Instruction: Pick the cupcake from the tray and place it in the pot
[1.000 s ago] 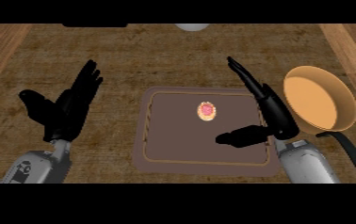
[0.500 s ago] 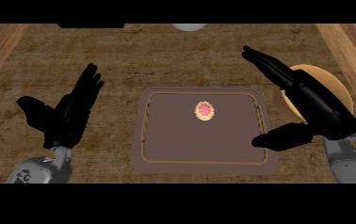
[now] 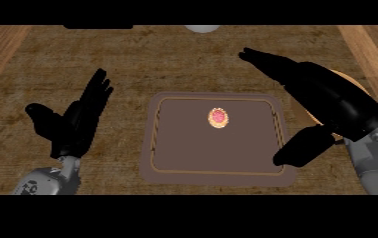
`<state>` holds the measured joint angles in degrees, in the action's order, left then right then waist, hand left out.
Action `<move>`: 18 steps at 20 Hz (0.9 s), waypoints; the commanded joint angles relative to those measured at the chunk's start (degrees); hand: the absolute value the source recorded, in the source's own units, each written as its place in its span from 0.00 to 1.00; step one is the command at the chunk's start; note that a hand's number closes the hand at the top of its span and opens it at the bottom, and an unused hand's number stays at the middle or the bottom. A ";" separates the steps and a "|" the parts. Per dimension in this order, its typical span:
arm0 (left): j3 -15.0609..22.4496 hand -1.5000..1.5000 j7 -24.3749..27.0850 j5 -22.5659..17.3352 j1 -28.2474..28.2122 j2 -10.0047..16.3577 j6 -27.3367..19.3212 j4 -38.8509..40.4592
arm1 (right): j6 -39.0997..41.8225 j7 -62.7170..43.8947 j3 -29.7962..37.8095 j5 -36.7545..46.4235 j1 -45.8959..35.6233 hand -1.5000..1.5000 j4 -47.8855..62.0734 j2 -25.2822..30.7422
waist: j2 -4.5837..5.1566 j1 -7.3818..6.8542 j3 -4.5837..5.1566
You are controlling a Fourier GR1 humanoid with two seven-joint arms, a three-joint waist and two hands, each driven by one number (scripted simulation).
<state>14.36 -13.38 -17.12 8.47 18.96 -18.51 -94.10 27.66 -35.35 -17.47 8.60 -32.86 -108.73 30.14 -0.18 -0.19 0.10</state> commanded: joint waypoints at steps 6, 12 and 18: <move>-0.73 0.50 0.32 1.22 -3.65 -2.02 1.52 -3.58 | 0.85 -10.96 -6.48 6.98 -3.69 0.00 7.75 -11.48 | 0.09 -0.43 -0.08; -2.72 0.50 -1.92 3.68 -0.33 -2.05 2.22 -2.33 | 6.65 -8.40 -6.51 9.86 0.84 0.00 8.39 -9.64 | 0.12 0.03 -0.10; -5.83 0.50 -3.10 3.36 0.89 -3.15 5.35 -0.89 | 8.07 -10.61 -4.83 14.19 3.02 0.00 7.39 -12.91 | 0.12 0.22 -0.09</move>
<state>10.66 -15.89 -13.88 8.29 16.15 -14.92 -95.84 34.40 -43.66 -22.78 20.45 -32.66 -98.70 19.05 -0.02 -0.18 0.01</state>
